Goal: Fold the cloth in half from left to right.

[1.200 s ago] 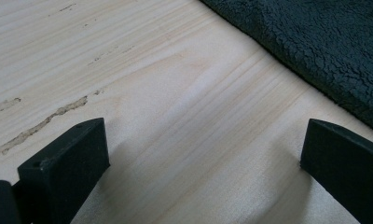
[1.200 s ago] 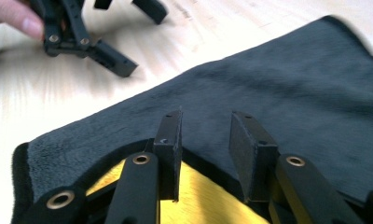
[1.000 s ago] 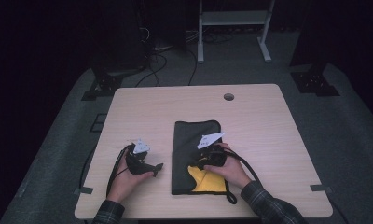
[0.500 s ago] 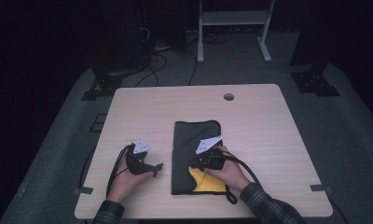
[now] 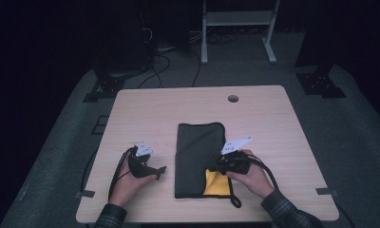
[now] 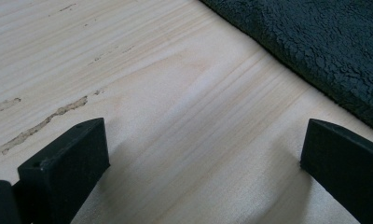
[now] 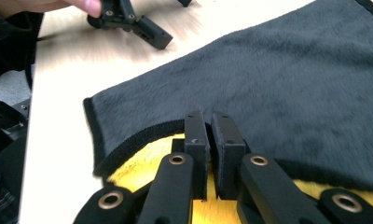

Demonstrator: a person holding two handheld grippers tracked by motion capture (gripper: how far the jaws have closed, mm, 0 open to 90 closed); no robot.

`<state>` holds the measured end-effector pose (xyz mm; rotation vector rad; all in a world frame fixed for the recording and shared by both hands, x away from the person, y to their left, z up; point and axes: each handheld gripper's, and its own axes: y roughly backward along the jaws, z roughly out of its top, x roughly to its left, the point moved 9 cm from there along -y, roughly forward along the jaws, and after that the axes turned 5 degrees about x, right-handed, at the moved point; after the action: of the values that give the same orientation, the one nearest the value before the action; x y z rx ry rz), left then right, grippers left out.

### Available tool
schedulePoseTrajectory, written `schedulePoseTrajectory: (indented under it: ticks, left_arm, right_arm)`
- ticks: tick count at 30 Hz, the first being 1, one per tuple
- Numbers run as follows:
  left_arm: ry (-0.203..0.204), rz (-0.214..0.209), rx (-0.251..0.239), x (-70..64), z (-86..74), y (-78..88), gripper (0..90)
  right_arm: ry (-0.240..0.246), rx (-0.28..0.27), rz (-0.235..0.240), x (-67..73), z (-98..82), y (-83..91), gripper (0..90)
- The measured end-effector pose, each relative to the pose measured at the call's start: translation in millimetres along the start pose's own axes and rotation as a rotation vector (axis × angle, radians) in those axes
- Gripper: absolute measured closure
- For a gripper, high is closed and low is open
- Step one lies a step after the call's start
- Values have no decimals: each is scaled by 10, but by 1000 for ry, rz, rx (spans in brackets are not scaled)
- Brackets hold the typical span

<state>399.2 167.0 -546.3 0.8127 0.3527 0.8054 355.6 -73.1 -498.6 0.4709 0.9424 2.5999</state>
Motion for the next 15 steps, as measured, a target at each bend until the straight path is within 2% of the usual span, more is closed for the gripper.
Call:
schedulePoseTrajectory:
  ticks: [6,11,15]
  left_arm:
    - [0,0,-2,1,3,-1,0]
    - [4,0,-3,-2,3,-2,0]
    - [3,0,-3,-2,3,-2,0]
  right_arm:
    - [-24,-4,-4,-3,-164,192,850]
    - [-43,31,3,18,-386,200,835]
    - [-42,55,-5,22,-524,222,764]
